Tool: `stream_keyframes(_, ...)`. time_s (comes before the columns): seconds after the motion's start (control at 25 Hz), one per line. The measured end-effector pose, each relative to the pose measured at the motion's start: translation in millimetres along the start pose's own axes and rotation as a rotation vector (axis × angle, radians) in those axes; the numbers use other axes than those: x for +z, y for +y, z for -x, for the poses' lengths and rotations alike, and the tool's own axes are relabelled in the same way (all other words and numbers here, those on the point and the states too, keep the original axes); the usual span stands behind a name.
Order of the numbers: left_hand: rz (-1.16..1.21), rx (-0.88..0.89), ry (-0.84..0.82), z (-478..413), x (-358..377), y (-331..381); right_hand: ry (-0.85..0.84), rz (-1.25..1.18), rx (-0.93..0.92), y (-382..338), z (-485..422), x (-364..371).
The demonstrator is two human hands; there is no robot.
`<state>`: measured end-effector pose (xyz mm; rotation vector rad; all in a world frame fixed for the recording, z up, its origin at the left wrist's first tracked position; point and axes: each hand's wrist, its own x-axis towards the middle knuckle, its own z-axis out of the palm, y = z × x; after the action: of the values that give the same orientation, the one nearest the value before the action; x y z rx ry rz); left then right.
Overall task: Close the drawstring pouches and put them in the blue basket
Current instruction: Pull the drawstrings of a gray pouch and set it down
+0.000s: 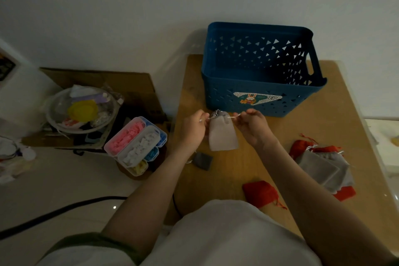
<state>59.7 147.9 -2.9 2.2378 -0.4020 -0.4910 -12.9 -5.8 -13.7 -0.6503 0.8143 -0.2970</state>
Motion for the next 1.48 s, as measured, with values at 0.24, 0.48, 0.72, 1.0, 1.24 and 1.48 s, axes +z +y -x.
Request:
stream_keyframes(0.24, 0.026, -0.035, -0.142, -1.8, -2.5, 2.9, -0.089, 0.408, -0.139, -2.9, 2.3, 0.2)
stream_keyframes(0.48, 0.095, -0.044, -0.179, 2.1, -7.5, 15.3, -0.351, 0.970, -0.144, -17.1, 19.6, 23.3)
stream_keyframes(0.72, 0.398, -0.142, -0.092, -0.4, -13.2, 35.8, -0.492, 1.264, -0.238, -2.2, 16.1, 19.6)
stream_keyframes(1.0, 0.604, -0.076, -0.128, 4.4, -17.0, 36.0, -0.443, 1.059, -0.218, -7.7, 23.9, 21.5)
stream_keyframes(1.24, 0.769, -0.118, -0.125, 6.6, -18.7, 34.1, -0.503, 0.983, -0.188, -11.4, 25.8, 15.7)
stream_keyframes(1.48, 0.797, -0.236, 0.042, 0.3, -14.4, 22.4, -0.527, 1.001, -0.135, -12.1, 24.3, 11.1)
